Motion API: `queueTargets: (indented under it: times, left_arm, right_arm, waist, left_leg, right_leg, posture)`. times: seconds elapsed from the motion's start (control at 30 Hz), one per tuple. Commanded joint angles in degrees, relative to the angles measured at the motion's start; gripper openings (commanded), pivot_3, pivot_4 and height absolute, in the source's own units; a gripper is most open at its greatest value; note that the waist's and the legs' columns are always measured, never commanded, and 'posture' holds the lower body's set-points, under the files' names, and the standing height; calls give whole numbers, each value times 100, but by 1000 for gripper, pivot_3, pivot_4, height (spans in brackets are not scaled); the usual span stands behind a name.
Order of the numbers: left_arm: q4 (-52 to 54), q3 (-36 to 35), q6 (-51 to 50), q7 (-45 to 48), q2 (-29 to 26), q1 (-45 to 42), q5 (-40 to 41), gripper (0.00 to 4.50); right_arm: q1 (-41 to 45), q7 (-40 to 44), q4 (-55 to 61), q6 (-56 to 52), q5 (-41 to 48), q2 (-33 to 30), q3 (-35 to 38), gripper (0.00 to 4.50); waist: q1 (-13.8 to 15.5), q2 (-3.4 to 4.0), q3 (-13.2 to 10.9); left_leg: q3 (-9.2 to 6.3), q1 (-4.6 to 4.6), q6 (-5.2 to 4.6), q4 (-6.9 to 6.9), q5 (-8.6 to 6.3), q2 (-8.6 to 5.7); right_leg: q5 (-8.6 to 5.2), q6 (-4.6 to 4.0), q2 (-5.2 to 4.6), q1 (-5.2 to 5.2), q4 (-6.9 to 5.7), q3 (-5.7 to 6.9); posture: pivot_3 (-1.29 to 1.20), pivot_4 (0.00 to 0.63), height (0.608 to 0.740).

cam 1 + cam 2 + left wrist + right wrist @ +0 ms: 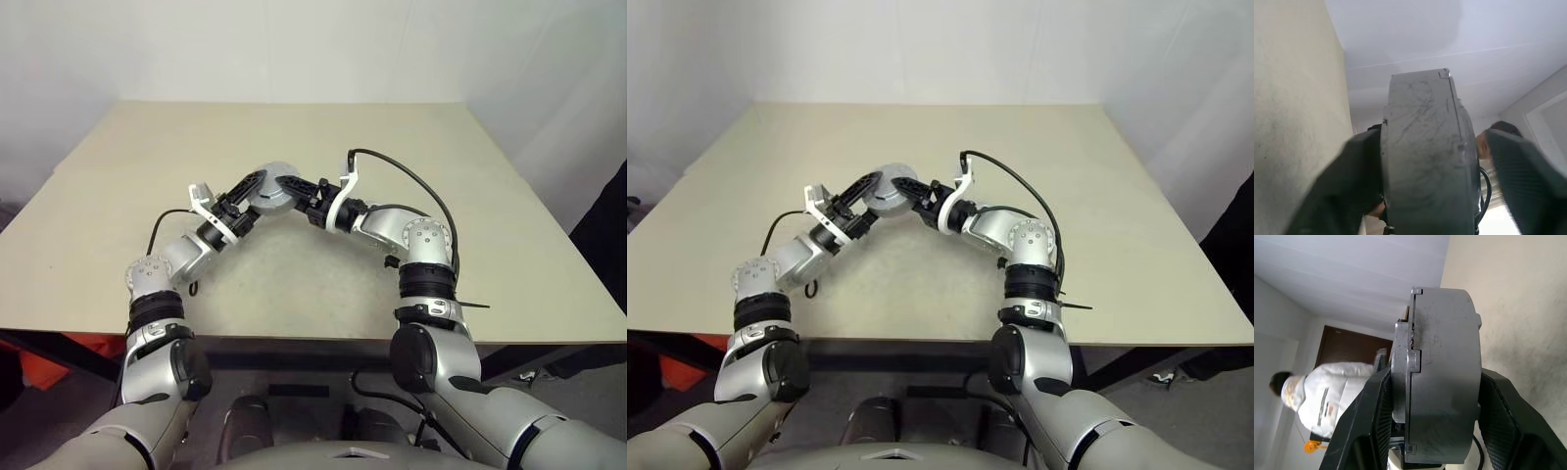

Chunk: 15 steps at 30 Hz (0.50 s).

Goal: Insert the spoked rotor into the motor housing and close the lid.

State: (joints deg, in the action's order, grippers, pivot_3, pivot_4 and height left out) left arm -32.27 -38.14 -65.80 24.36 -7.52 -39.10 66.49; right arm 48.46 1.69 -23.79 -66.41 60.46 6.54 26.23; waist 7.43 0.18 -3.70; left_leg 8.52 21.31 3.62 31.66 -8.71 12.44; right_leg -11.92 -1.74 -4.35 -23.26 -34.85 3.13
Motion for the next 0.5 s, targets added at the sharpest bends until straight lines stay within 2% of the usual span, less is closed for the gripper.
queueTargets:
  times: [0.03,0.5]
  left_arm:
    - [-16,60,31,149,-54,-149,101,2177]
    - [-232,173,244,298,-188,-219,-67,2115]
  right_arm:
    - [103,184,202,116,190,77,-9,2049]
    - [85,334,163,241,48,29,-115,2049]
  waist:
    - [1,0,0]
    - [4,0,0]
  left_leg:
    - [0,0,0,1,0,1]
    - [-1,2,0,10,0,2]
  right_leg:
    - [0,0,0,0,0,0]
    - [3,0,0,1,-3,0]
  posture:
    - [0,0,740]
    - [0,0,740]
